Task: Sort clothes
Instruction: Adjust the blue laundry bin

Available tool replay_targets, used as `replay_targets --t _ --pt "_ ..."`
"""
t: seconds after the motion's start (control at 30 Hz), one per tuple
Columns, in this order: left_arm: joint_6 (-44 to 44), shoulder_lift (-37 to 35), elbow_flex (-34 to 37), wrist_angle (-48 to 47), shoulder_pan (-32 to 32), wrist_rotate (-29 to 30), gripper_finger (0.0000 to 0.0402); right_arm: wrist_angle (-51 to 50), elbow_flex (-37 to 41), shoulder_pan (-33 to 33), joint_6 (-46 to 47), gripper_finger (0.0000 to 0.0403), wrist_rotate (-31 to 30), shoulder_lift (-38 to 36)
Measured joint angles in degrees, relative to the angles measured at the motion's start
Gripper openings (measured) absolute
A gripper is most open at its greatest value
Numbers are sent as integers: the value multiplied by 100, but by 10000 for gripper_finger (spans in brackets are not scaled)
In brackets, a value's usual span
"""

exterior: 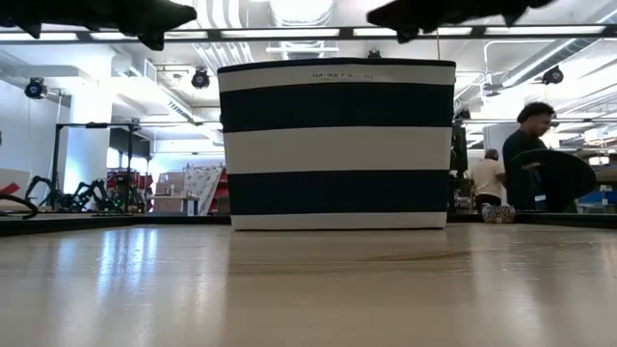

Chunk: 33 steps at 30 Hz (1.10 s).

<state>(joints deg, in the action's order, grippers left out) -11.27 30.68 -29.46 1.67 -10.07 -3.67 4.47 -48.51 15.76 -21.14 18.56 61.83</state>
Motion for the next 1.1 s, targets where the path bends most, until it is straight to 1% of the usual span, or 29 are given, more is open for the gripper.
replay_targets --t 0.13,0.23,0.33,0.4,0.47,0.6,0.7,0.87,1.1 --pt "-254 37 296 -3 696 534 20 590 824 -270 251 0 -59 -452" --pt "-122 0 571 13 979 631 20 824 1314 -375 383 0 -59 -756" --pt "254 -155 912 4 1048 641 20 904 1744 -377 471 0 -64 -1105" --pt "489 -334 1175 29 1046 643 20 1153 2054 -379 526 0 -61 -1370" --pt "653 -575 1441 144 1046 636 20 1331 2329 -377 534 0 -69 -1662" --pt "814 -1129 1848 324 1044 429 20 1541 2809 -377 559 0 -67 -2273" --pt "890 -1520 2028 296 1044 425 20 1548 3060 -375 678 0 -60 -2667" --pt "901 -1996 2082 123 1041 423 20 1559 3332 -376 833 0 -57 -3169" --pt "888 -2286 2086 32 1041 421 20 1440 3297 -375 1070 0 -38 -3300"
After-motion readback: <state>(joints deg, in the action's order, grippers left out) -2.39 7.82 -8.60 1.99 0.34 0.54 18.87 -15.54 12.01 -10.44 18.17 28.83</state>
